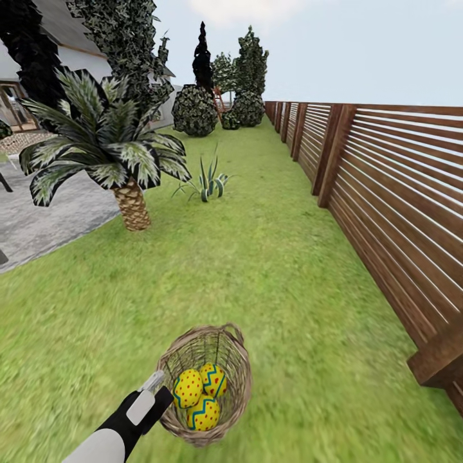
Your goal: Take the three Easter eggs out of the wicker basket on the lawn in the garden, then place them on the lawn next to a single tree (choose any tree) so that all three eggs are next to the same tree and none are left in the basket.
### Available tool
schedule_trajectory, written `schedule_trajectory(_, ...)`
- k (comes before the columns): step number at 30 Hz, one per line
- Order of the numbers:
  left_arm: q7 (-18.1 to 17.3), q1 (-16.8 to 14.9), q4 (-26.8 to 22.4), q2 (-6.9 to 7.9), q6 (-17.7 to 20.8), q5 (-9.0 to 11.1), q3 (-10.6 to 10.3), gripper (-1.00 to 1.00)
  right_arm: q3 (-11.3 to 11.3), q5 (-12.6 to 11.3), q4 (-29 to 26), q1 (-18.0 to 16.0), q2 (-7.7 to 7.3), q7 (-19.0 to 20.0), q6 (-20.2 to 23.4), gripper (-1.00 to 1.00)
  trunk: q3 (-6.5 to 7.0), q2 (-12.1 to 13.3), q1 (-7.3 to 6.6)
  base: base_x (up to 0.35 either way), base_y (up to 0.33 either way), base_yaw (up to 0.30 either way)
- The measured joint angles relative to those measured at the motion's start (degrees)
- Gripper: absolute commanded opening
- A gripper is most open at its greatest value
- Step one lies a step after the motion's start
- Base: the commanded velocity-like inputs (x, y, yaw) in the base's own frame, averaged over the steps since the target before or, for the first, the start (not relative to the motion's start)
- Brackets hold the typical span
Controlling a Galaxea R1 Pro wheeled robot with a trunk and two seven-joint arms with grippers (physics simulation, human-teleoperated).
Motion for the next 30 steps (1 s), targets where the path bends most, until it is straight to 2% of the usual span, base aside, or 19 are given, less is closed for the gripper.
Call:
schedule_trajectory(5, 0.0, 0.0, 0.0, -0.01, 0.0, 0.0, 0.0, -1.00, 0.0, 0.0, 0.0, 0.0, 0.00, 0.0, 0.0, 1.00, 0.90, 2.0, -1.10, 0.328, 0.000, -0.150)
schedule_trajectory(27, 0.0, 0.0, 0.0, -0.08, 0.1, 0.0, 0.0, -1.00, 0.0, -0.2, -0.1, 0.0, 0.27, 0.1, 0.1, 1.00, 4.86, 10.8, -5.94, 0.328, 0.000, -0.001)
schedule_trajectory(30, 0.0, 0.0, 0.0, -0.13, 0.1, -0.1, 0.0, -1.00, -0.1, -0.1, 0.6, 0.1, 0.79, 0.5, 0.6, 1.00, 5.40, 12.1, -6.60, 0.328, 0.000, 0.000)
